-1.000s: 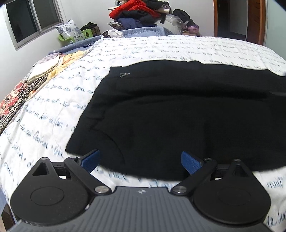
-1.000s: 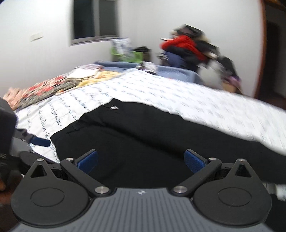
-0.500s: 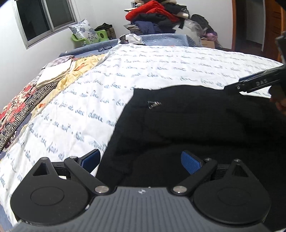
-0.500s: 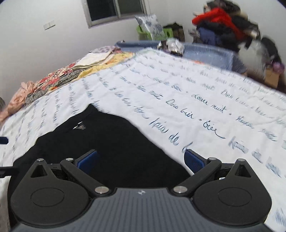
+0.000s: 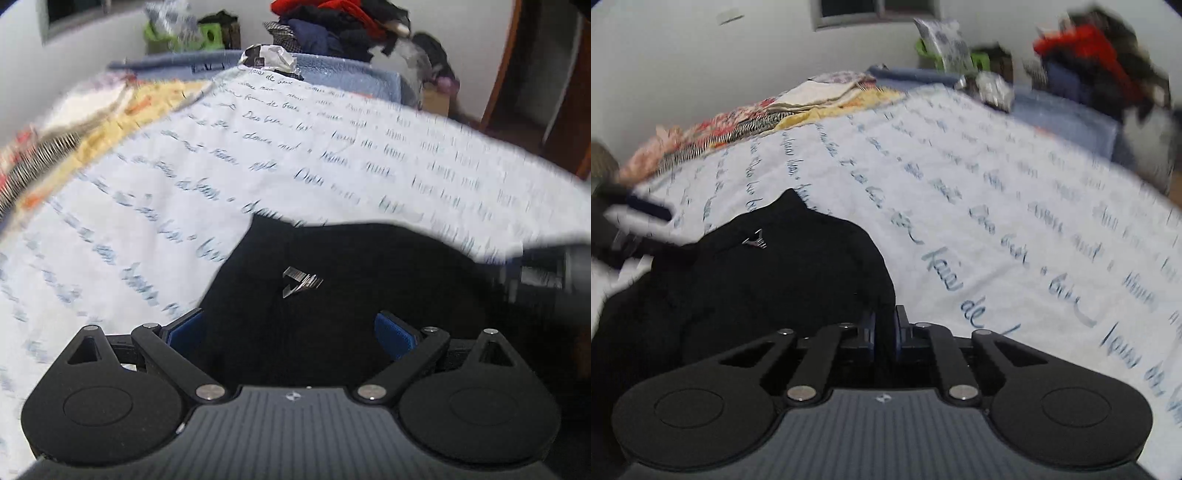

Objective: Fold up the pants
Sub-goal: 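Grasp the black pants waistband with the left gripper while the right gripper grasps the other waistband corner, then lift the waistband with both grippers and carry it toward the pant hems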

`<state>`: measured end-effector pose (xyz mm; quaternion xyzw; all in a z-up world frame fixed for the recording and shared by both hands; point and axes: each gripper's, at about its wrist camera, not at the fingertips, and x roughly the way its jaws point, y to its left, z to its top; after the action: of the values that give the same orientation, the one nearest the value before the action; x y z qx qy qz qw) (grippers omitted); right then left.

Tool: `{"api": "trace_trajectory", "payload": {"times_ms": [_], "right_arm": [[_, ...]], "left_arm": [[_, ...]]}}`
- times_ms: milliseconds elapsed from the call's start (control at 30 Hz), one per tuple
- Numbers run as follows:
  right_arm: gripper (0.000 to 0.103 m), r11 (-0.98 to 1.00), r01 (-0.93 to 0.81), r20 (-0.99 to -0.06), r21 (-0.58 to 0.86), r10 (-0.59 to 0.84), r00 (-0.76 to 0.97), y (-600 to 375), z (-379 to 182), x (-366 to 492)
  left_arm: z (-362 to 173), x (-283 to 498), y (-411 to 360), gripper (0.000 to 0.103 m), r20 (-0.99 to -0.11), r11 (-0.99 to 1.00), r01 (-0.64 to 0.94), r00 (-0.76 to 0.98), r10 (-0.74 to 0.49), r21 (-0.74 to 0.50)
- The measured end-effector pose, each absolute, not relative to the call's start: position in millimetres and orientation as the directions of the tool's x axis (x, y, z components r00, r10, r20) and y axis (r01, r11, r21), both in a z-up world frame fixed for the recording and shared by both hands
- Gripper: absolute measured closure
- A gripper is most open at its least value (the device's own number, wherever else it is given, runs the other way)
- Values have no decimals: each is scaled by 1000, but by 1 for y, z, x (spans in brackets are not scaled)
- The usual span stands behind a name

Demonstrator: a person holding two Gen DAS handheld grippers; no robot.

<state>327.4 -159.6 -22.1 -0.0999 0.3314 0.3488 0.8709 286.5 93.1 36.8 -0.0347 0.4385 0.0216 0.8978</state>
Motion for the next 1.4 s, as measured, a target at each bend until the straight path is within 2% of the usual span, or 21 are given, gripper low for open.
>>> {"api": "trace_trajectory", "payload": {"times_ms": [100,200,267,367,400,467,500,533,600,733,833,1000,1033,1067,1100,1133,1267,1400], "right_arm": [[94,672,-719,-608,-178,499,617,-133,-8,274],[95,572,-747,-583,-339,495,644,-109,-2,217],[96,512,-757,-571,-407,505,648,-99,-3,182],[96,461,-778,-567,-427,534,627,-92,-7,145],[96,457,-781,-567,-426,538,624,-91,-10,138],[96,463,-778,-563,-424,539,627,-90,-15,129],[96,471,-777,-563,-418,537,628,-90,-18,127],[96,482,-772,-560,-413,534,633,-91,-21,126],[96,524,-737,-529,-428,515,674,-94,-26,125],[85,598,-642,-503,-480,412,760,-100,-37,128],[75,647,-618,-526,-447,370,766,-116,-38,133],[74,690,-609,-574,-390,335,747,-146,-38,143],[75,703,-619,-588,-350,350,730,-148,-35,146],[86,712,-623,-594,-323,360,719,-150,-33,146],[93,711,-629,-593,-313,372,715,-149,-30,143],[96,707,-629,-588,-323,371,719,-150,-27,138],[98,659,-654,-587,-371,379,715,-142,-20,110],[98,651,-679,-598,-340,408,690,-142,-16,85]], "left_arm": [[43,299,105,7,-785,976,-109,613,-86,-191],[46,302,120,7,-770,940,-153,620,-149,-305],[44,298,130,7,-755,917,-177,633,-172,-357],[35,297,142,9,-751,887,-206,628,-204,-413],[31,298,144,14,-759,882,-214,615,-212,-420],[22,298,146,38,-779,877,-228,585,-224,-423],[17,297,147,62,-788,871,-237,570,-233,-429],[13,295,147,77,-796,869,-240,554,-243,-432],[7,288,149,89,-803,867,-254,547,-236,-429],[7,268,152,91,-786,872,-249,580,-214,-421],[12,255,156,91,-776,867,-241,588,-226,-435],[18,247,155,90,-779,889,-200,584,-228,-411],[17,245,155,91,-784,893,-199,579,-225,-404],[17,243,155,91,-785,895,-196,578,-224,-400],[18,240,155,91,-785,898,-191,578,-224,-397],[19,237,154,91,-783,901,-184,580,-223,-392],[27,214,157,91,-776,928,-130,595,-209,-350],[26,190,165,91,-781,930,-114,585,-221,-349]]}}
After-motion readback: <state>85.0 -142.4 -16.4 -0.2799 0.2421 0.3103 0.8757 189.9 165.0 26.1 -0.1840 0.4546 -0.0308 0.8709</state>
